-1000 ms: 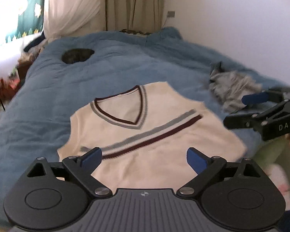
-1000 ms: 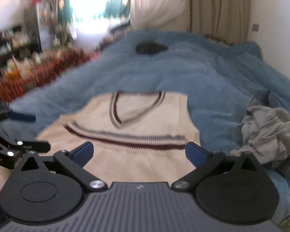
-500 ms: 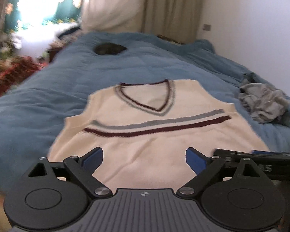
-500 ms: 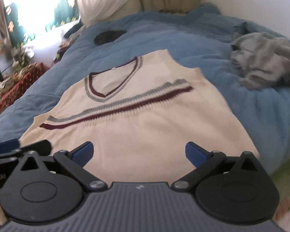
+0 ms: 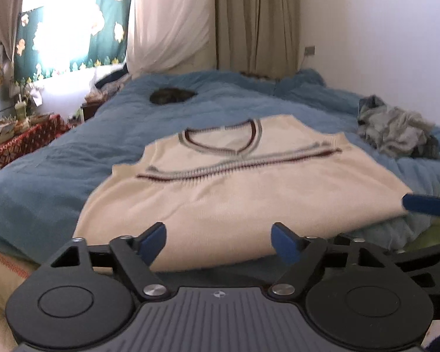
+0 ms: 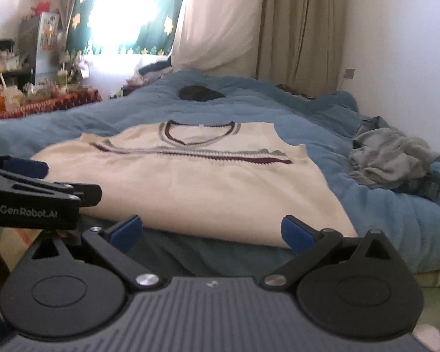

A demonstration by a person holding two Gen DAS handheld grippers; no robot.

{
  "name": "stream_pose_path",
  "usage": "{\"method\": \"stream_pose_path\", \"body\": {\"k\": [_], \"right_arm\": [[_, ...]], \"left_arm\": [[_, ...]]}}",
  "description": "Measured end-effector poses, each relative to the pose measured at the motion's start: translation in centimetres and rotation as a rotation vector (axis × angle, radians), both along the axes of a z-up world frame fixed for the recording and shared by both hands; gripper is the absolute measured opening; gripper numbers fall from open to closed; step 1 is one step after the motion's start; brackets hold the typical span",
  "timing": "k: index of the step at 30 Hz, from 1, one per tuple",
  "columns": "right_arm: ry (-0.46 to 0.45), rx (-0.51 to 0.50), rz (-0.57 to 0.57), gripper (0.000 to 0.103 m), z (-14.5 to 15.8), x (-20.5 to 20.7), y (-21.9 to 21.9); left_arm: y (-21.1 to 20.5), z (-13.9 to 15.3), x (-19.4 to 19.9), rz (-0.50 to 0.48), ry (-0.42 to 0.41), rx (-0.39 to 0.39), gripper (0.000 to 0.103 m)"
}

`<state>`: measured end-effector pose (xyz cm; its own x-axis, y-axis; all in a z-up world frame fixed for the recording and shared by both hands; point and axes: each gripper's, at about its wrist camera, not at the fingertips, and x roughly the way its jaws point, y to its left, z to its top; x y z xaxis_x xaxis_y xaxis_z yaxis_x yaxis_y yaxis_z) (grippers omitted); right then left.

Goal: Fold clothes

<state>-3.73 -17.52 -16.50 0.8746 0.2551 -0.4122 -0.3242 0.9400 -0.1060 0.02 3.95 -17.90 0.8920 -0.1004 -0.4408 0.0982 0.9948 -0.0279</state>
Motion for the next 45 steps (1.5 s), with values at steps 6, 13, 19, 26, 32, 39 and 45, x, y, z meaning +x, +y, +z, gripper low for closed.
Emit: {"method": "stream_pose_path", "body": {"k": [6,13,19,26,32,39,45], "right_arm": [[-0.021,0.043,0.083,0.069,0.6,1.0,1.1],[-0.096,0.108,0.04,0.052,0.3,3.4,1.3],[-0.063,0.105,0.017,0.051,-2.8,5.5,1.2],[-0.11,0.003,0.043,0.059,-5.4,4.0,1.9],[-0.066,0.024,0.051,0.066,-5.0,2.9,1.1],[-0.009,0.014,0.055,0.067,-4.9,3.1,1.1],[0.043,-0.022,0.06,0.069,-4.9,3.4,1.4]], "left_arm": [[0.2,0.6,0.2,-0.026,-0.065,-0.034,0.058],[-0.1,0.0,2.8,-0.004,-0.138,-0.034,0.035],[-0.3,-2.8,4.0,-0.014,-0.067,-0.04,0.033],[-1.5,-4.2,2.6,-0.017,-0.076,0.072,0.045],[-0.9,-4.0,2.0,-0.003,-0.026,0.063,0.056],[-0.8,-4.2,1.9,-0.025,0.043,0.054,0.059],[-1.4,-4.5,2.2,-0.025,0.078,0.082,0.061]]}}
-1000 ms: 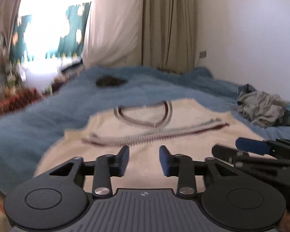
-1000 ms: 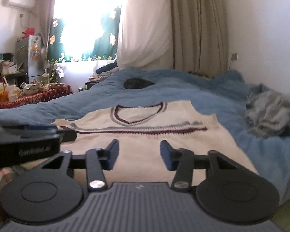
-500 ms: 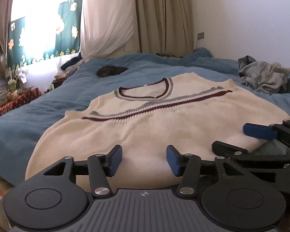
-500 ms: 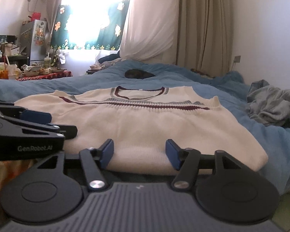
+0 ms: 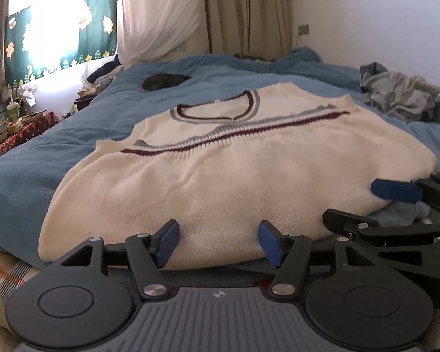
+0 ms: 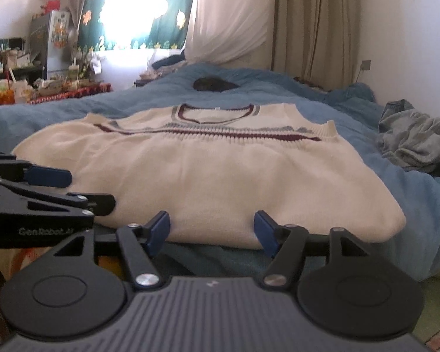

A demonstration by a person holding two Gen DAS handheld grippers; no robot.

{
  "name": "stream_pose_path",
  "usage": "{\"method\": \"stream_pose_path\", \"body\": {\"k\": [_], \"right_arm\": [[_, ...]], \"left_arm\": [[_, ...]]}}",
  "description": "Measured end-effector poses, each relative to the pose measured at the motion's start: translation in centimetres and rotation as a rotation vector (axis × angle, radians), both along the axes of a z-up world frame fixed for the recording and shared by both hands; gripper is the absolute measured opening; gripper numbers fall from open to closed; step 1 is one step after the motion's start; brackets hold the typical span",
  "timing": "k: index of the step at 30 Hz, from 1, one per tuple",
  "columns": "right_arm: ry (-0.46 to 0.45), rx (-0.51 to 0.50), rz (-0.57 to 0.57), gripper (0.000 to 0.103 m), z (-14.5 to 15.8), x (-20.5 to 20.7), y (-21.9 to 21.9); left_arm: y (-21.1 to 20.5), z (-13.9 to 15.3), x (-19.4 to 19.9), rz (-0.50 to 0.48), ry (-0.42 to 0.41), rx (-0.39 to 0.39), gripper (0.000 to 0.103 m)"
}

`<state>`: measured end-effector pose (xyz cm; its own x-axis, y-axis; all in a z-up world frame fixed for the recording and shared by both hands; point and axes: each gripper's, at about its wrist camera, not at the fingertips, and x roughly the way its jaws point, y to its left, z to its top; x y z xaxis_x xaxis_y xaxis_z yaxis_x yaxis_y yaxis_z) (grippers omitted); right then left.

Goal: Fold clothes

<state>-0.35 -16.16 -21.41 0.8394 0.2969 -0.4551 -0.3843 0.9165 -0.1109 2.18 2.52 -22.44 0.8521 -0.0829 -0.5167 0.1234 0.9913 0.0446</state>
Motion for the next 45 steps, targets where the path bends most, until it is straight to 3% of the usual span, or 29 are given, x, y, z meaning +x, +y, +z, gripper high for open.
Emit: {"method": "stream_pose_path", "body": {"k": [9,13,16,18,20,22,25,32,45], "right_arm": [[0.088,-0.03,0.001,0.07,0.4,-0.2,-0.1],[0.074,0.003,0.033,0.067,1.5,-1.6,-0.7],[0.007,0.015,0.059,0.055,2.4,-2.7,-0.8],[-0.028,0.012,0.072,0.038,2.7,-3.0,-0.7],[-0.012,0.006,0.083,0.027,2.5,-2.4,-0.4],[0.02,-0.004,0.084,0.019,1.9,-1.6,0.0],[0.032,-0.006,0.076,0.018,1.4,-0.8,0.2],[0.072,0.007,0.04,0.019,0.9,0.0,-0.2],[0.074,0.044,-0.242,0.019,2.4,1.9,-5.8]], "left_arm": [[0.0,0.3,-0.3,0.0,0.037,-0.007,0.062],[1.2,1.6,-1.7,-0.017,-0.018,-0.111,0.062],[1.7,2.6,-3.2,-0.028,-0.126,-0.144,0.062],[1.5,2.9,-3.5,-0.059,-0.156,-0.154,0.059],[0.7,2.4,-2.8,-0.109,-0.128,-0.145,0.051],[0.0,1.8,-1.9,-0.138,-0.092,-0.132,0.032],[-0.7,0.8,-0.8,-0.162,-0.028,-0.105,0.027],[-1.0,0.1,-0.6,-0.172,0.012,-0.08,0.032],[-1.5,0.1,-0.7,-0.207,0.014,-0.058,0.049]]}}
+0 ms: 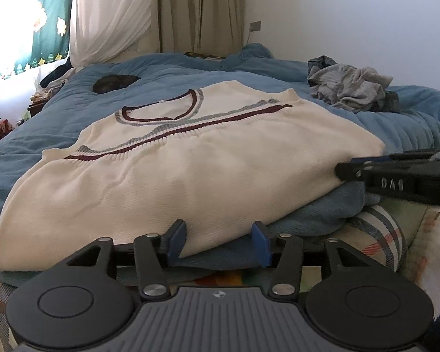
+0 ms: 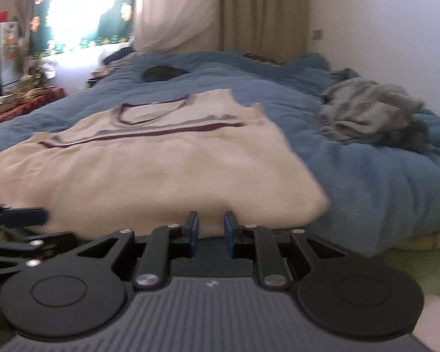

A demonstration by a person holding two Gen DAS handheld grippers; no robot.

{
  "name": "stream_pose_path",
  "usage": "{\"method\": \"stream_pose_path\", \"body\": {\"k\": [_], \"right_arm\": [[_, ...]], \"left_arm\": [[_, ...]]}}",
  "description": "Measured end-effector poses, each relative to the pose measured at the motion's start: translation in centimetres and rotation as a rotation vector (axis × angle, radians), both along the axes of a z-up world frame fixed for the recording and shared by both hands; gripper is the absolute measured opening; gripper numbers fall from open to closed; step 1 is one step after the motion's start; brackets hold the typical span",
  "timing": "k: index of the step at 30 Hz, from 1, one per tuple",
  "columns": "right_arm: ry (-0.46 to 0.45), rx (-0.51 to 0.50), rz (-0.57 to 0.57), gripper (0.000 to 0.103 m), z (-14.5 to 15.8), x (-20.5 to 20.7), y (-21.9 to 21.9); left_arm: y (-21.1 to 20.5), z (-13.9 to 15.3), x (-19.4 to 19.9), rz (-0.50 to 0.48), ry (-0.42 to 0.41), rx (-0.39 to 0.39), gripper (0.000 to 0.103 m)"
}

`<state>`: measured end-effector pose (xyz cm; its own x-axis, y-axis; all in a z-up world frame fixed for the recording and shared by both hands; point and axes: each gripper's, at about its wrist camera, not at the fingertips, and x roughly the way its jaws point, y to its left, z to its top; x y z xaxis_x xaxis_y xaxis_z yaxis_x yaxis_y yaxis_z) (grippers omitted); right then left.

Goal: Fold clothes

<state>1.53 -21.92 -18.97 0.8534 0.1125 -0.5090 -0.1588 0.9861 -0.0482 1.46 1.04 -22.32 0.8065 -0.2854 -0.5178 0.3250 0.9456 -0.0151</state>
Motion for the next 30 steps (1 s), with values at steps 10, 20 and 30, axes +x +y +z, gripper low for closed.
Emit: {"method": "stream_pose_path", "body": {"k": [10,20,30], "right_arm": [[0.0,0.075,-0.234,0.029,0.3,1.3,-5.1],[-0.021,0.059,-0.19,0.025,0.3,2.2,-4.9],[-0.059,0.14,-0.229,0.029,1.3,0.7,-6.4]], "left_arm": [[0.0,0.0,0.2,0.001,0.005,-0.005,0.05],[0.2,0.0,0.2,0.001,0.007,-0.012,0.051],[0.1,0.0,0.1,-0.002,0.007,-0.01,0.053]]}}
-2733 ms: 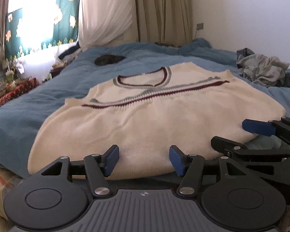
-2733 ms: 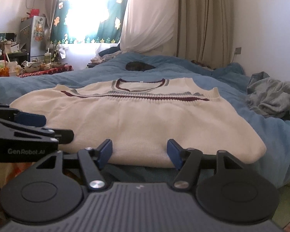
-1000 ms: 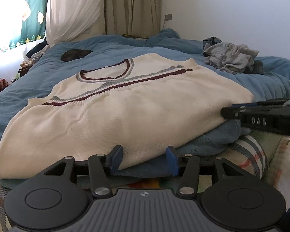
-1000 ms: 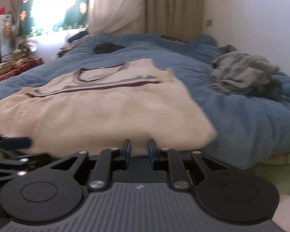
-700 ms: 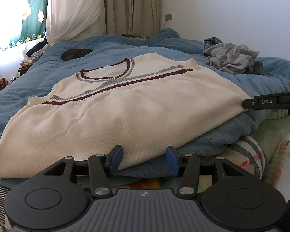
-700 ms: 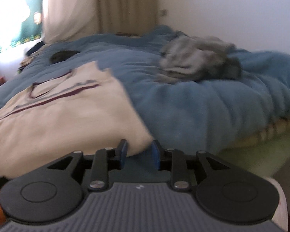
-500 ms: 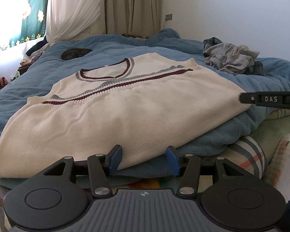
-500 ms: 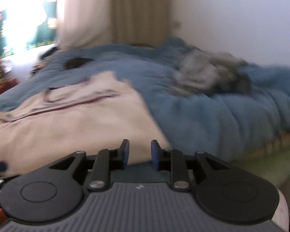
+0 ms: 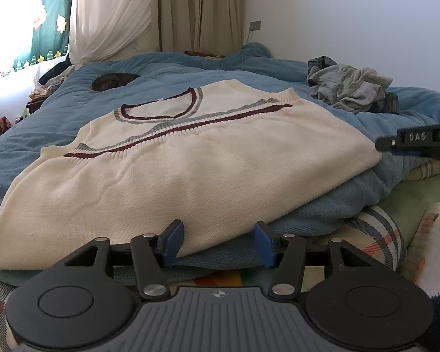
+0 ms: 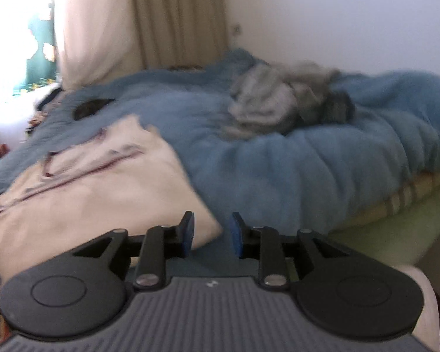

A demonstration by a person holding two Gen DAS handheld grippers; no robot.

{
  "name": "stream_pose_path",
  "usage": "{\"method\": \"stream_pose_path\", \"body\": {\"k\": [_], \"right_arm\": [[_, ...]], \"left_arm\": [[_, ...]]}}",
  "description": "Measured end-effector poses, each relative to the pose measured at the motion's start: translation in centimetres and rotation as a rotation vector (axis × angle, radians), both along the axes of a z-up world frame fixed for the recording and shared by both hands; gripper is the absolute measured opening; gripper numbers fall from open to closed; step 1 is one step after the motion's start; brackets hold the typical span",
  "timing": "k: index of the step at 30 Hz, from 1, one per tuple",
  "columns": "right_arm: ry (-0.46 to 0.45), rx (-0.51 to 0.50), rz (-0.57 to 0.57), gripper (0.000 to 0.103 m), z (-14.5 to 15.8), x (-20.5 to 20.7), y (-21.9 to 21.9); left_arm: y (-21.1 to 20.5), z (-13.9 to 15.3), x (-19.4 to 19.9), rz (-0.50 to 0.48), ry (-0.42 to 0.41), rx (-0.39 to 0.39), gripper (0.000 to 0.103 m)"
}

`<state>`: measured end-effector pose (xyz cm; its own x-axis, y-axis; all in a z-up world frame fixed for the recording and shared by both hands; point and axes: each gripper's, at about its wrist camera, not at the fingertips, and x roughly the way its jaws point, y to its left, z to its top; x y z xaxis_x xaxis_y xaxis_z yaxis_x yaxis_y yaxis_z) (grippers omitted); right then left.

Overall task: Fold clothes
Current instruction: 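Sweep both open grippers across the folded vest to flatten it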

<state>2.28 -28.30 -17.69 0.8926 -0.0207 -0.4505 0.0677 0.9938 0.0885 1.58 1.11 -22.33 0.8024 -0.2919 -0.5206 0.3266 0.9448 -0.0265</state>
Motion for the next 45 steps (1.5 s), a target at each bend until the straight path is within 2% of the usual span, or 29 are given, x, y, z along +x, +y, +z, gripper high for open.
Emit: {"method": "stream_pose_path", "body": {"k": [5,9,12,14,18,20,23,24,27,28,35,38,42,45], "right_arm": [[-0.041,-0.064,0.217,0.028,0.9,-1.0,4.6],[0.004,-0.114,0.374,0.028,-0.3,-0.6,8.3],[0.015,-0.211,0.426,0.028,-1.8,-0.5,10.2],[0.021,-0.258,0.435,0.028,-2.7,-0.4,10.4],[0.06,-0.245,0.449,0.029,-2.9,-1.0,9.9],[0.041,-0.227,0.451,0.03,-2.4,-1.8,9.5],[-0.05,-0.208,0.456,0.03,-1.3,-3.0,9.2],[-0.068,-0.206,0.46,0.031,-1.1,-3.1,9.3],[-0.046,-0.195,0.479,0.033,-1.5,-2.2,10.0],[-0.03,-0.193,0.484,0.033,-1.8,-1.9,10.2],[0.024,-0.227,0.521,0.034,-3.5,-1.4,11.2],[0.026,-0.207,0.521,0.036,-3.5,-1.2,11.0],[0.031,-0.182,0.517,0.036,-3.5,-1.0,10.7],[0.029,-0.188,0.516,0.037,-3.5,-1.1,10.8]], "left_arm": [[0.2,0.0,0.0,0.0,-0.002,-0.008,0.053],[0.6,0.2,0.0,0.001,0.0,-0.042,0.053],[0.9,0.2,0.0,0.004,0.002,-0.057,0.053],[0.9,0.3,0.1,0.005,0.004,-0.06,0.053],[1.1,0.6,-0.2,0.015,-0.005,-0.067,0.051],[1.2,1.3,-1.1,0.035,-0.069,-0.066,0.049],[1.5,2.1,-2.2,0.059,-0.157,-0.065,0.049],[1.4,2.0,-2.1,0.063,-0.157,-0.057,0.045],[0.8,1.1,-0.4,0.046,-0.063,-0.029,0.023],[0.6,0.9,-0.3,0.041,-0.059,-0.019,0.022],[-0.5,-0.1,0.1,0.025,-0.024,0.065,0.026],[-0.1,0.1,-0.2,0.041,-0.016,0.066,0.028],[1.7,1.1,-0.4,0.138,-0.007,0.002,0.029],[4.0,2.1,-0.8,0.237,-0.033,-0.098,0.035]]}}
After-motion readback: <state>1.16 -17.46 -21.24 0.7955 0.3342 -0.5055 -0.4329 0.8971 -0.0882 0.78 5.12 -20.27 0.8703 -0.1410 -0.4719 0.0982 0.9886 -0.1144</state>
